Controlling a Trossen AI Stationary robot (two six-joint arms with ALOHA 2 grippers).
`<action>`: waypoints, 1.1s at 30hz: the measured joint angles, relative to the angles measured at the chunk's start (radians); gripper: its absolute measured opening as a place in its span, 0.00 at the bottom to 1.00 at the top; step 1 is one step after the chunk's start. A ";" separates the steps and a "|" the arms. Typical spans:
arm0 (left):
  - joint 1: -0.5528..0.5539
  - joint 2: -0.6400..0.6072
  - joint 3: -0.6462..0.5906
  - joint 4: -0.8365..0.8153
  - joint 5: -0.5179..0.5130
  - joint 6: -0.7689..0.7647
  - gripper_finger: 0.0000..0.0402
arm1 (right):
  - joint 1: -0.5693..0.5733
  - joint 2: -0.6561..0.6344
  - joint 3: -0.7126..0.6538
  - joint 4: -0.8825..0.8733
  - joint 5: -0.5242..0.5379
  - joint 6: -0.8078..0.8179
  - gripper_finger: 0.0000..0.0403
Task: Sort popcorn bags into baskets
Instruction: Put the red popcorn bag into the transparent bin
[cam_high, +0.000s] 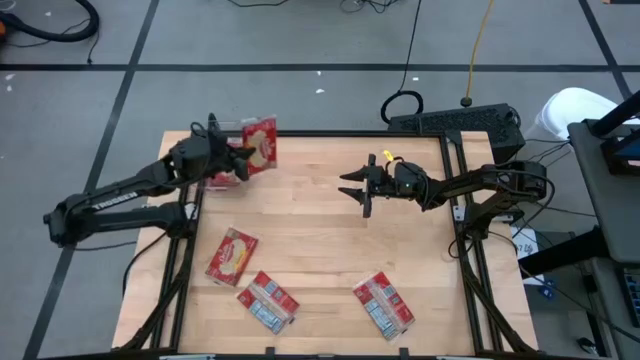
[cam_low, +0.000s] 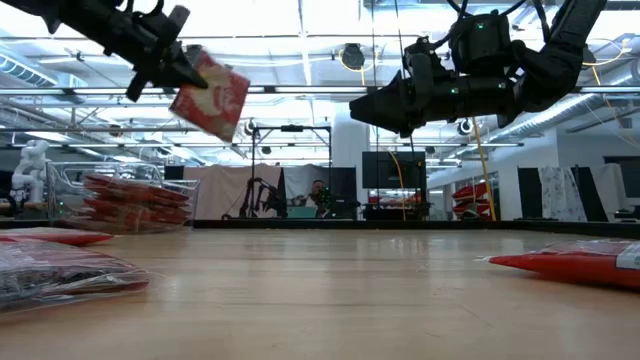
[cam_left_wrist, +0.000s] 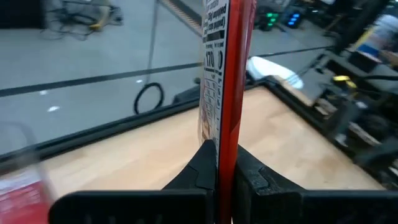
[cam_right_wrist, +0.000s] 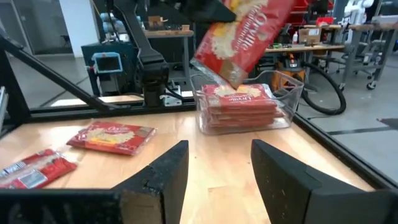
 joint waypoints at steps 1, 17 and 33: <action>0.022 -0.007 0.000 -0.019 0.011 -0.002 0.04 | 0.000 0.000 0.000 0.000 0.000 -0.010 0.41; 0.357 -0.018 0.079 -0.281 0.080 0.037 0.06 | 0.000 0.000 0.000 -0.113 0.002 -0.082 0.41; 0.553 0.221 0.252 -0.627 0.276 0.159 0.06 | 0.000 0.000 0.000 -0.072 0.003 -0.079 0.41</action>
